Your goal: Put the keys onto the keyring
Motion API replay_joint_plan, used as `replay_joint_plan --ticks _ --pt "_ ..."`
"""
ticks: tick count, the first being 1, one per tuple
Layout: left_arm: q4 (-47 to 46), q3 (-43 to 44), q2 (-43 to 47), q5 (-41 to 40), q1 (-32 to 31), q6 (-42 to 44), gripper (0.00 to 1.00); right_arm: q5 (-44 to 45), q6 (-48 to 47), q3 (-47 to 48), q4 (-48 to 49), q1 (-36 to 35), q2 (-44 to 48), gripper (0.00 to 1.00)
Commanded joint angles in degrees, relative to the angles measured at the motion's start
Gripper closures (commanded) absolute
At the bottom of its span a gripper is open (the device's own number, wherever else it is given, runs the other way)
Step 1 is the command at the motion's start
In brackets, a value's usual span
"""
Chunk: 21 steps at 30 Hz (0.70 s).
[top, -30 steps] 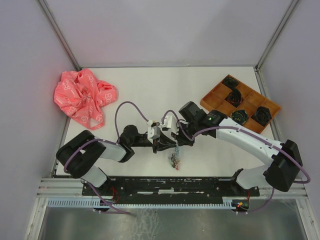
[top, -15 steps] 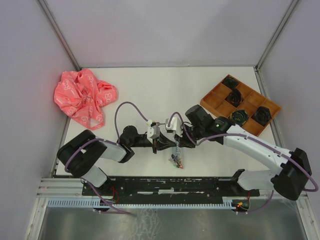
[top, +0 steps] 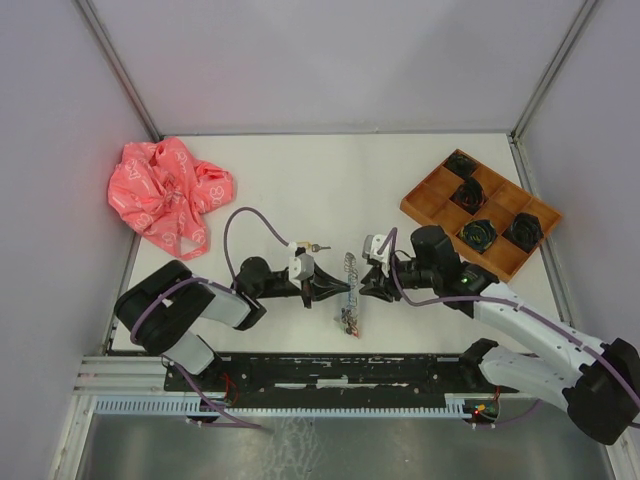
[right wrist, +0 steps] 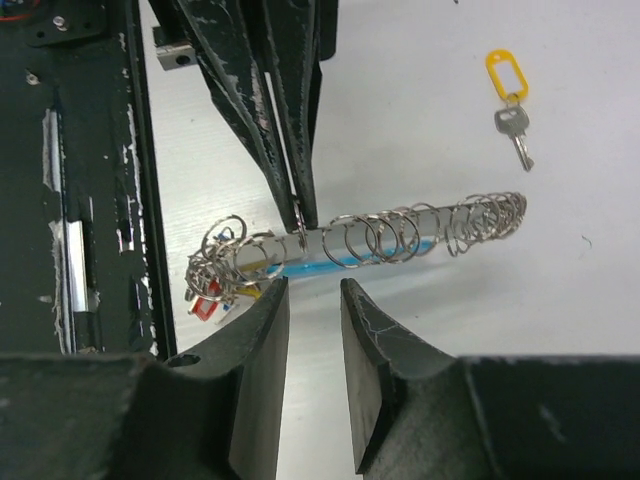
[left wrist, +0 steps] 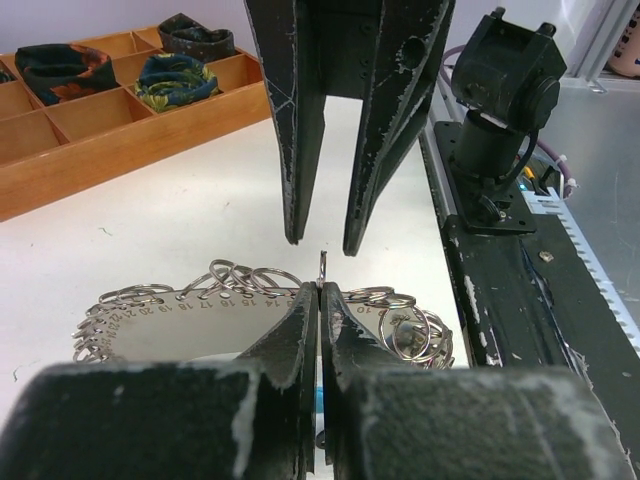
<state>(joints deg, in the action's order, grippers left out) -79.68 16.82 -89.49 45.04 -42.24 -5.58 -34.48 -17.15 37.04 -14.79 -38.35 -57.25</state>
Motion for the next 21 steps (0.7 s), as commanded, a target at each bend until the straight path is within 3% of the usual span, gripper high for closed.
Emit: replay_joint_plan --ticks 1,6,21 --pt "-8.55 -0.11 -0.22 -1.44 -0.12 -1.57 0.97 -6.75 1.71 -1.52 11.10 0.18 0.58 0.65" --pt "-9.15 -0.14 -0.44 -1.26 -0.15 -1.88 0.97 -7.01 2.90 -4.13 16.79 0.20 -0.03 0.67" --pt "-8.02 0.28 -0.38 0.05 -0.09 -0.78 0.97 -9.26 1.18 -1.74 14.22 0.20 -4.08 0.78"
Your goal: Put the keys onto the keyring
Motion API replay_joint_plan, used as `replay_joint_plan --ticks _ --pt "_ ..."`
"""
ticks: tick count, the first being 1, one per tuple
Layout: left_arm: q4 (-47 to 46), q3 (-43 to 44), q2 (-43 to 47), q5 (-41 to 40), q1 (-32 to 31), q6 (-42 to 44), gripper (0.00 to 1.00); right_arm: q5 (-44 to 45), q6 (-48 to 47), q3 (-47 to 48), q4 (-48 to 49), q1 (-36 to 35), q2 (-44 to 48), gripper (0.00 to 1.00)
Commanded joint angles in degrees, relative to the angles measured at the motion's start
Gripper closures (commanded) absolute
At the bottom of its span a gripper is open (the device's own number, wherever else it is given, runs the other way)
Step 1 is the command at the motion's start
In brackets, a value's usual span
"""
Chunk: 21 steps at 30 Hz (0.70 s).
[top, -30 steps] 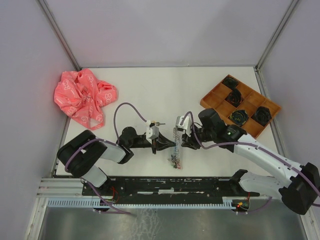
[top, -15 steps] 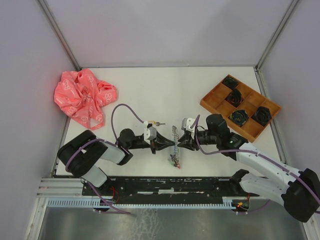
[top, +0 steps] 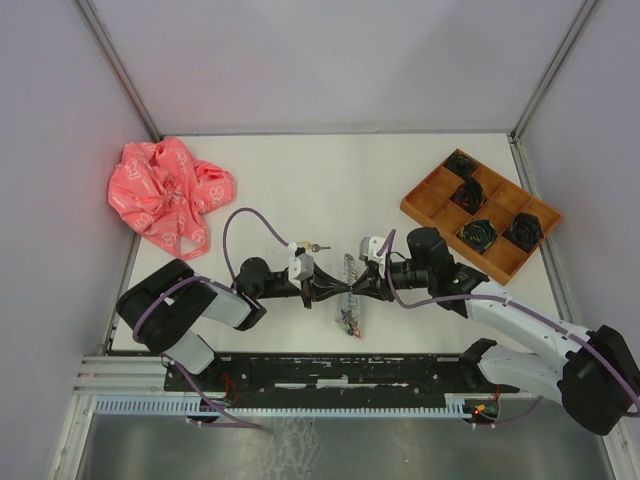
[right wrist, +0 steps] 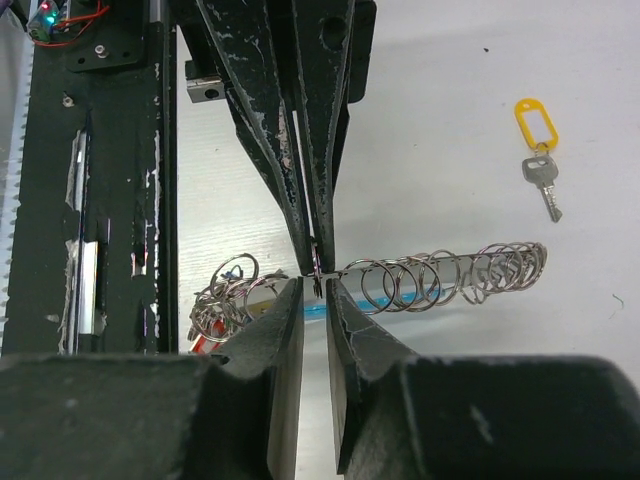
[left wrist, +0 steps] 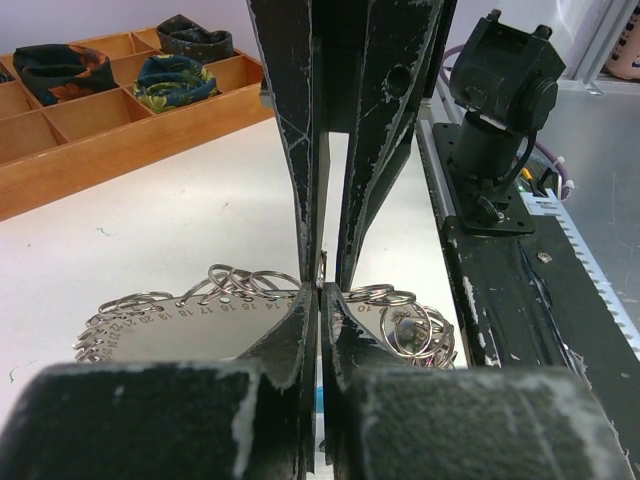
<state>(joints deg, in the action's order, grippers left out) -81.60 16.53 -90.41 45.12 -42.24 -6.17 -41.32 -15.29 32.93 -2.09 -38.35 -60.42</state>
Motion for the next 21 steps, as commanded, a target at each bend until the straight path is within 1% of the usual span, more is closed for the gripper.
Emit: replay_joint_plan --ticks 1,12,14,16,17,18,19,21 --pt "-5.91 0.55 0.58 0.07 -0.11 -0.07 0.97 -2.57 -0.70 2.48 1.39 0.18 -1.04 0.79" --pt "-4.00 1.20 0.26 1.19 -0.16 0.81 0.97 -3.33 -1.82 3.91 0.88 0.18 -2.66 0.87" --pt "-2.82 1.31 0.40 1.39 -0.21 1.43 0.97 -3.39 -2.24 4.31 0.44 0.15 -3.03 0.92" --pt "-1.88 1.31 1.01 1.45 -0.20 2.19 0.97 -3.26 -2.95 4.78 -0.40 0.15 -3.25 0.99" --pt "-0.98 1.31 1.41 1.46 -0.17 2.62 0.97 -3.10 -3.27 4.86 -0.73 0.19 -3.29 0.99" --pt "0.11 1.36 1.90 1.44 -0.21 3.28 0.95 -2.90 -3.99 4.86 -1.07 0.16 -3.08 0.99" --pt "1.61 1.45 2.50 1.22 -0.21 3.92 0.90 -2.47 -5.00 4.78 -1.48 -0.03 -2.59 0.99" --pt "5.28 1.48 4.27 0.42 -0.21 5.69 0.79 -0.27 -7.17 4.38 -2.24 -0.43 -0.73 0.99"
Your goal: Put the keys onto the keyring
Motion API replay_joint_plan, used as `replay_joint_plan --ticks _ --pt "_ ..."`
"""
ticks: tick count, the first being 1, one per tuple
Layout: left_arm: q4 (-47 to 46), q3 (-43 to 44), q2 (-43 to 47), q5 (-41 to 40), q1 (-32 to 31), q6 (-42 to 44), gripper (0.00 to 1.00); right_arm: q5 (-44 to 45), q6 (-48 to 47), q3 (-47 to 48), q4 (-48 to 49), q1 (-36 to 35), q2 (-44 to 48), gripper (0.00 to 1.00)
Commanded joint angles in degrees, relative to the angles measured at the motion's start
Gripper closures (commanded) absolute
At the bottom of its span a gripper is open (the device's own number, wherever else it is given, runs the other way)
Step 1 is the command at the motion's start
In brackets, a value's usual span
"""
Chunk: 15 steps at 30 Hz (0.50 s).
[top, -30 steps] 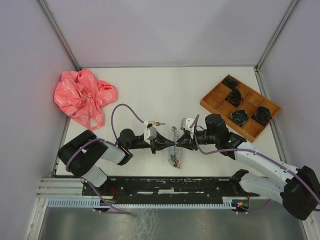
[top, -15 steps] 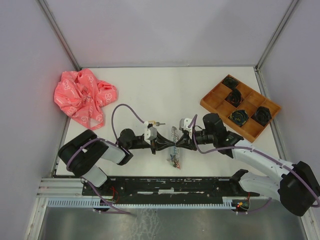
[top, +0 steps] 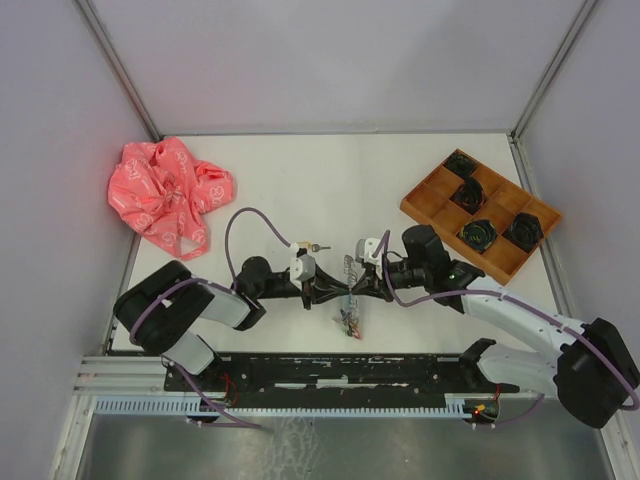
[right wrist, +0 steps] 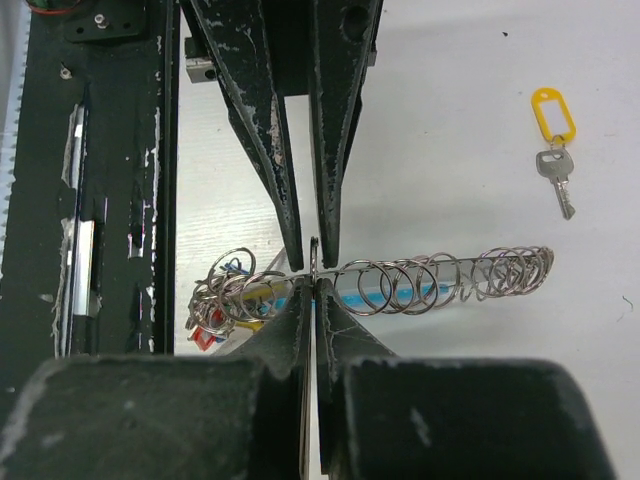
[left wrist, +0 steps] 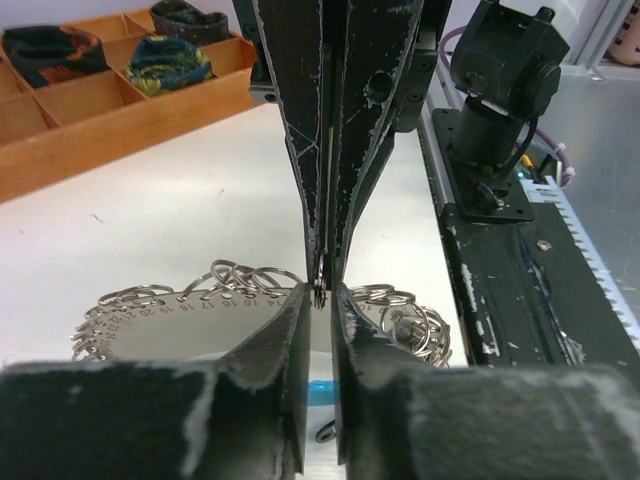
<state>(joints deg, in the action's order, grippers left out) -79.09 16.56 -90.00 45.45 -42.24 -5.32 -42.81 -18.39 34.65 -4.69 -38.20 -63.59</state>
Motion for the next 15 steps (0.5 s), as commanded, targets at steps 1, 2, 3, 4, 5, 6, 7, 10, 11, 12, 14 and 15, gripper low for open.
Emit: replay_joint_plan --ticks 1,2,3,4,5,6,7,10,11,12,14,15 --pt "4.76 1.46 4.94 -0.45 -0.21 5.71 0.74 2.10 -5.18 2.35 0.14 -0.81 3.50 0.99" --pt "6.98 1.40 6.29 -1.36 -0.21 6.87 0.70 3.06 -6.10 2.08 0.16 -0.98 4.50 0.99" --pt "9.33 1.38 7.56 -2.39 -0.17 8.16 0.66 3.85 -6.54 2.00 0.11 -1.05 5.27 0.99" --pt "12.07 1.35 9.17 -4.49 -0.21 9.28 0.62 5.03 -6.67 2.26 -0.31 -1.17 5.86 0.99" --pt "14.65 1.30 10.73 -6.83 -0.22 10.21 0.60 6.42 -6.66 3.14 -1.64 -1.18 6.27 0.99" --pt "16.60 1.10 12.27 -9.70 -0.24 10.66 0.58 7.61 -6.80 4.50 -4.19 -1.26 6.44 0.99" --pt "17.83 0.70 13.66 -12.53 -0.24 10.94 0.56 9.00 -6.95 6.67 -6.66 -1.27 6.47 0.99" --pt "19.21 -0.79 16.93 -21.06 -0.13 10.83 0.51 12.72 -9.10 11.52 -15.20 -1.27 5.70 0.99" --pt "19.80 -0.96 17.57 -23.21 -0.08 10.82 0.51 13.07 -9.70 12.69 -17.51 -1.29 5.36 0.99" --pt "20.52 -1.00 17.99 -25.29 -0.03 10.73 0.51 13.05 -10.19 13.22 -18.61 -1.34 5.13 0.99" --pt "22.04 -0.52 18.08 -29.52 0.03 9.45 0.51 12.49 -10.49 12.91 -18.15 -1.27 5.46 1.00" --pt "23.01 -0.10 17.85 -31.22 0.11 8.67 0.51 12.56 -10.41 12.15 -16.99 -1.29 5.94 0.99"
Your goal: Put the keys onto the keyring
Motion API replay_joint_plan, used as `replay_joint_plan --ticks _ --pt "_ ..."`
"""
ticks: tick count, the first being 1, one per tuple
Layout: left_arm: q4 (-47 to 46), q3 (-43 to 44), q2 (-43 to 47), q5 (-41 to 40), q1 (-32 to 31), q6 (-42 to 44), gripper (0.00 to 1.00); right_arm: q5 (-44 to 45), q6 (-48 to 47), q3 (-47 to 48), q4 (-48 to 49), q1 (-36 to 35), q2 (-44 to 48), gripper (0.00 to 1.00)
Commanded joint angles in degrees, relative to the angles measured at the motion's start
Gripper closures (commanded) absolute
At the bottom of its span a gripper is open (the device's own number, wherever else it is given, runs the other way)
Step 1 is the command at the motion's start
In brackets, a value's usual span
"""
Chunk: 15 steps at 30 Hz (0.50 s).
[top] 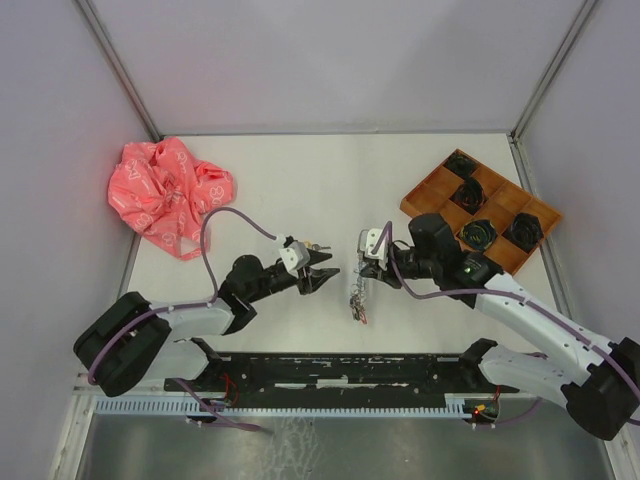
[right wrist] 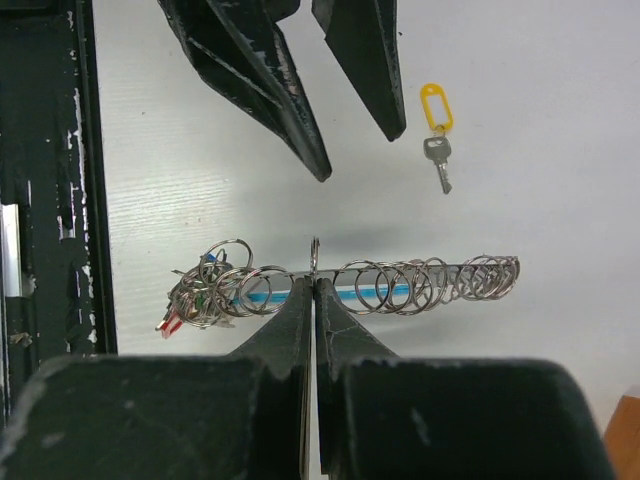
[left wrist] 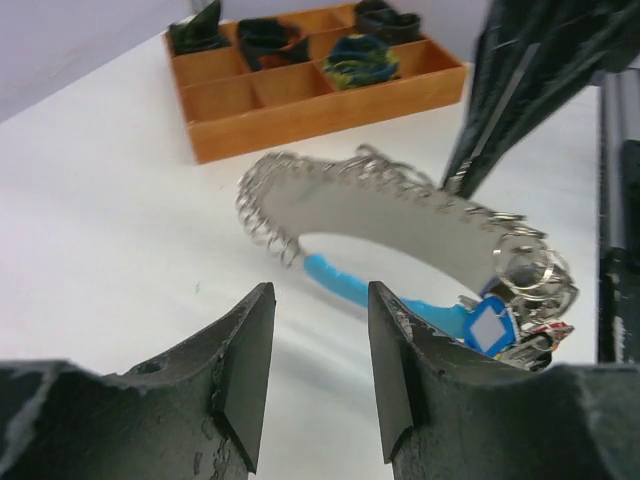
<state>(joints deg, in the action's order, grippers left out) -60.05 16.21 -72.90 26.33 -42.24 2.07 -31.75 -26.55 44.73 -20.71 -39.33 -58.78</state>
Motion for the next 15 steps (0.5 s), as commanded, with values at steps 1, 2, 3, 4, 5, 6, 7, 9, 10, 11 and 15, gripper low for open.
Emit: replay_joint_plan --ticks 1,2,3,4,5,6,7,9,10,11,15 --pt "4.80 0.88 0.45 -13.61 0.21 0.29 0.51 1.78 -2.66 1.32 0.29 -0.20 1.78 0.99" --pt "5.46 1.27 0.24 -15.48 0.35 -0.90 0.51 2.09 -4.08 0.64 1.07 -0.14 2.32 0.99" --pt "6.03 1.49 0.15 -17.05 0.40 -1.77 0.51 2.26 -6.11 0.28 1.22 -0.14 2.74 0.99" --pt "6.65 1.73 0.13 -18.84 0.47 -2.39 0.50 2.64 -8.01 0.07 1.28 -0.18 2.93 0.99" --pt "7.53 1.94 0.05 -21.07 0.63 -3.16 0.45 3.11 -10.12 -0.04 0.88 -0.14 2.97 0.99" --pt "8.28 2.18 -0.02 -22.98 0.85 -4.04 0.38 3.31 -12.92 -0.08 -0.37 -0.13 2.84 0.99" --pt "9.11 2.47 -0.19 -24.37 1.14 -4.55 0.35 3.40 -16.70 -0.22 -1.70 -0.18 2.59 0.99" --pt "11.19 3.34 -0.66 -24.89 2.01 -5.46 0.34 4.16 -20.25 -1.13 -1.48 -0.69 2.56 0.99" --pt "13.17 4.01 -0.91 -24.66 2.37 -5.83 0.34 4.38 -21.93 -2.15 -0.92 -1.30 2.66 0.99" --pt "14.92 4.83 -1.11 -24.75 2.71 -6.18 0.34 4.64 -23.48 -2.64 -0.57 -1.50 2.75 0.99" --pt "20.97 7.76 -2.77 -28.14 3.77 -8.71 0.26 8.58 -27.68 -5.66 0.63 -2.95 2.59 0.99"
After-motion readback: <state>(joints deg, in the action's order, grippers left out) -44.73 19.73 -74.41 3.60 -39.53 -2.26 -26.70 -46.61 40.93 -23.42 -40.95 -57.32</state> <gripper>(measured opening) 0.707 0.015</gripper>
